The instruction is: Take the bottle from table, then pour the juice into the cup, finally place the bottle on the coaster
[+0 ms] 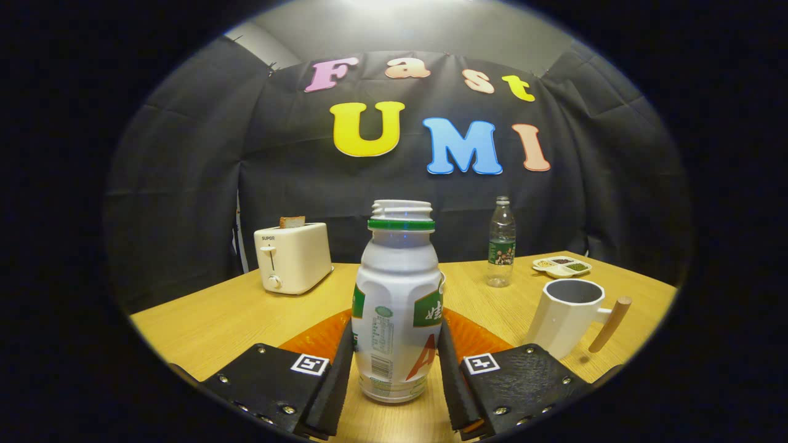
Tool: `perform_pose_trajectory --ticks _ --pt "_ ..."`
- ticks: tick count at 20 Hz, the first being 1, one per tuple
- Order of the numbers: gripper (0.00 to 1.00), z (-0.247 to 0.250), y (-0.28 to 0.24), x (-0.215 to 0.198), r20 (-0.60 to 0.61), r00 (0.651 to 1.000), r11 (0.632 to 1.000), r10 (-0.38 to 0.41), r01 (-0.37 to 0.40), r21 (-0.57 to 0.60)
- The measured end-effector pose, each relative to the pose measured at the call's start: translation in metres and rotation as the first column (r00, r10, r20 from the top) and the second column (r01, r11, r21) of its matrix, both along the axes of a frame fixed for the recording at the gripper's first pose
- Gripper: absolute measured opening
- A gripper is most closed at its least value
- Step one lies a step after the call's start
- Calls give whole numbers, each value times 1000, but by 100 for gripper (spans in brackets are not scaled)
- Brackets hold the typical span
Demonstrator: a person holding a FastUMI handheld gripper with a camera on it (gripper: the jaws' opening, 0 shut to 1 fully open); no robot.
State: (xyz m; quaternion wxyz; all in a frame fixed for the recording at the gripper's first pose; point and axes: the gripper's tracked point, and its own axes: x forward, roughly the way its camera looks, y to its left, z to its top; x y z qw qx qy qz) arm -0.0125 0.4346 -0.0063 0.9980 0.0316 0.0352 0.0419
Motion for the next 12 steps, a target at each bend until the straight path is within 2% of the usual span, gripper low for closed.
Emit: perform_pose_trajectory --ticks 6,10,12 --pt "65 7 -21 3 -19 1000 986 -17 20 165" --pt "65 18 -26 5 -17 1000 948 -2 7 318" --pt "65 17 -31 6 -34 999 926 -12 24 378"
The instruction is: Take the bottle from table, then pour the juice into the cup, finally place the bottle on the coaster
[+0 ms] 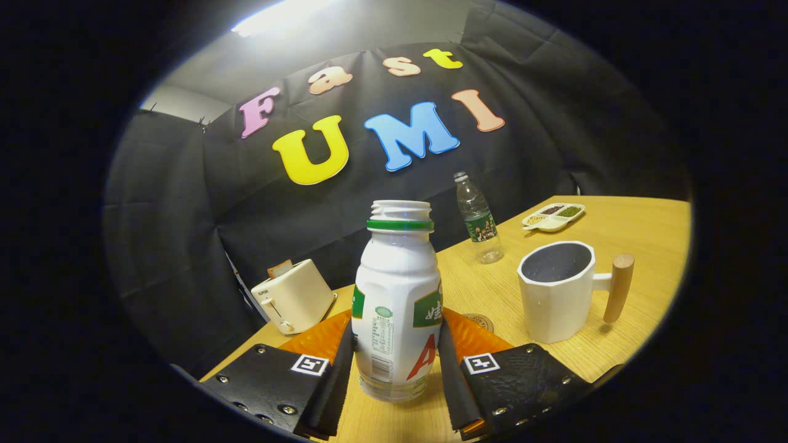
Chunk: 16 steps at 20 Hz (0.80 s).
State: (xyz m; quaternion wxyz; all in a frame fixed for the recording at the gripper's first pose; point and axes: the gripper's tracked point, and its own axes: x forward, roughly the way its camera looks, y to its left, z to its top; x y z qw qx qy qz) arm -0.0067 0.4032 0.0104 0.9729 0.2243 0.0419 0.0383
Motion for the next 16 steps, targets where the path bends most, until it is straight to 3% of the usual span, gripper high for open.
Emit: perform_pose_trajectory --ticks 6,11,16 --pt "65 -7 -6 3 -51 999 981 4 5 193" --pt "65 -19 -14 8 -104 995 964 -6 33 263" --pt "65 -11 -12 12 -70 997 897 31 4 442"
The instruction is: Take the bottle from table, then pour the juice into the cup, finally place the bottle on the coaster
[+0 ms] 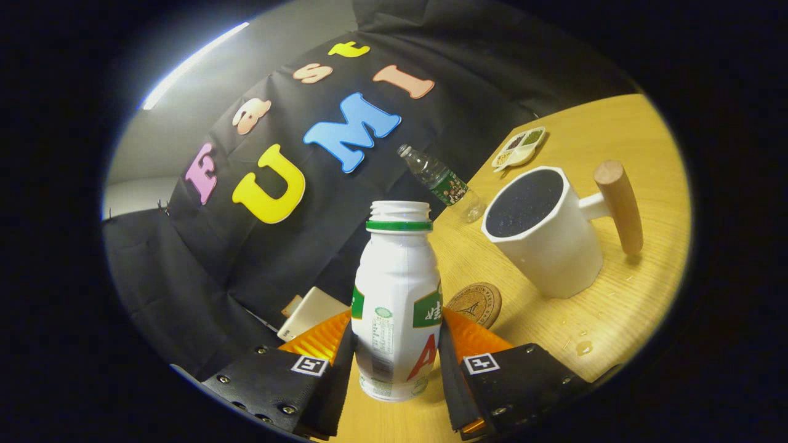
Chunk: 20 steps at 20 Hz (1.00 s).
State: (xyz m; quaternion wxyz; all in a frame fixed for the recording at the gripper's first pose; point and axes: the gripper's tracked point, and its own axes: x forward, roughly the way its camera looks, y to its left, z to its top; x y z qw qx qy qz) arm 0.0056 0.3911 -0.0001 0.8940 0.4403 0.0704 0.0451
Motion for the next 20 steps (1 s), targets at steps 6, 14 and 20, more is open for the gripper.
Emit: perform_pose_trajectory --ticks 6,14,20 --pt "65 -6 -6 2 -21 1000 992 -18 20 128" --pt "65 -3 0 7 -15 1000 974 0 3 226" --pt "65 8 -1 13 3 1000 954 -2 1 299"
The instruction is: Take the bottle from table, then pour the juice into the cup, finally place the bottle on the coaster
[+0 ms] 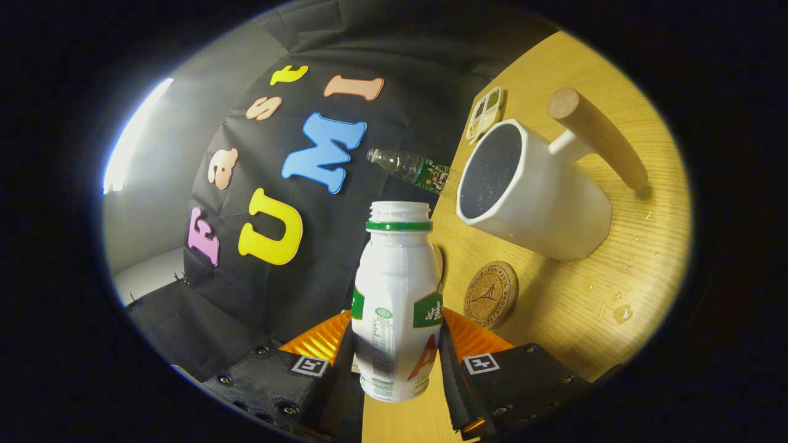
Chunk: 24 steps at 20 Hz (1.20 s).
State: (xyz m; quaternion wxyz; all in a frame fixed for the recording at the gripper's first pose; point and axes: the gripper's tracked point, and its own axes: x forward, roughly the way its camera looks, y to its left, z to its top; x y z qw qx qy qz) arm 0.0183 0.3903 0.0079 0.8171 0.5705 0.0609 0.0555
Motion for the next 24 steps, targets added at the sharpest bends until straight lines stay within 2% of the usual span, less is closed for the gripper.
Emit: perform_pose_trajectory --ticks 5,9,24 --pt "65 7 -2 2 4 1000 1000 -5 4 17" --pt "65 13 -3 2 15 1000 996 -9 7 90" --pt "64 20 -12 2 23 999 969 -45 38 244"
